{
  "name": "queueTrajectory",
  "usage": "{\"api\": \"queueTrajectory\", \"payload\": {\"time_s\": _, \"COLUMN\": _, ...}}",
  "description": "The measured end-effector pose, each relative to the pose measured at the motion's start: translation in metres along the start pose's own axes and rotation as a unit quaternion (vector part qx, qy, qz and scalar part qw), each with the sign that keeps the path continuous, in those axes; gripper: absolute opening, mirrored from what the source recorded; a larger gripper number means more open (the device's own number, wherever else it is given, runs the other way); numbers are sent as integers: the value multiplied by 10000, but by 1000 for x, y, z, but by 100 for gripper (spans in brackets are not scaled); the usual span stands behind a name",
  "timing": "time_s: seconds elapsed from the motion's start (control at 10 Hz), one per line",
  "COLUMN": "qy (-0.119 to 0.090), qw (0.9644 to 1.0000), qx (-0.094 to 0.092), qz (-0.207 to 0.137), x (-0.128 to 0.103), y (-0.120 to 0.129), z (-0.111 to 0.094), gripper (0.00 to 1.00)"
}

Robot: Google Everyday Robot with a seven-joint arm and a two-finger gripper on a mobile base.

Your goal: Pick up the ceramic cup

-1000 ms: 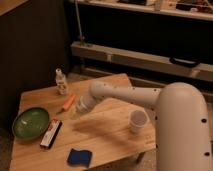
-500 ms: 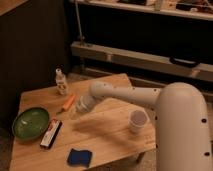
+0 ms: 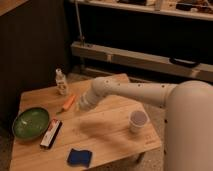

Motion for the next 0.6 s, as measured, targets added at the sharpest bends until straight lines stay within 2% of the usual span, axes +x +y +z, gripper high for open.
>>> {"api": "queueTrajectory", "payload": {"time_s": 0.1, "qy": -127, "qw": 9997, "qx": 211, "qz": 95, "x": -5, "y": -5, "z": -36, "gripper": 10}}
{"api": "queueTrajectory", "payload": {"time_s": 0.2, "qy": -215, "qw": 9989, "qx": 378, "qz": 169, "x": -8, "y": -14, "z": -60, "gripper": 10}}
{"api": "queueTrajectory", "payload": {"time_s": 0.4, "qy": -419, "qw": 9949, "qx": 834, "qz": 376, "x": -9, "y": -37, "z": -113, "gripper": 3}}
{"api": "queueTrajectory", "payload": {"time_s": 0.5, "qy": -482, "qw": 9924, "qx": 1017, "qz": 495, "x": -9, "y": -44, "z": -133, "gripper": 3}}
{"api": "queueTrajectory", "payload": {"time_s": 0.6, "qy": -604, "qw": 9851, "qx": 1383, "qz": 821, "x": -5, "y": -66, "z": -179, "gripper": 21}}
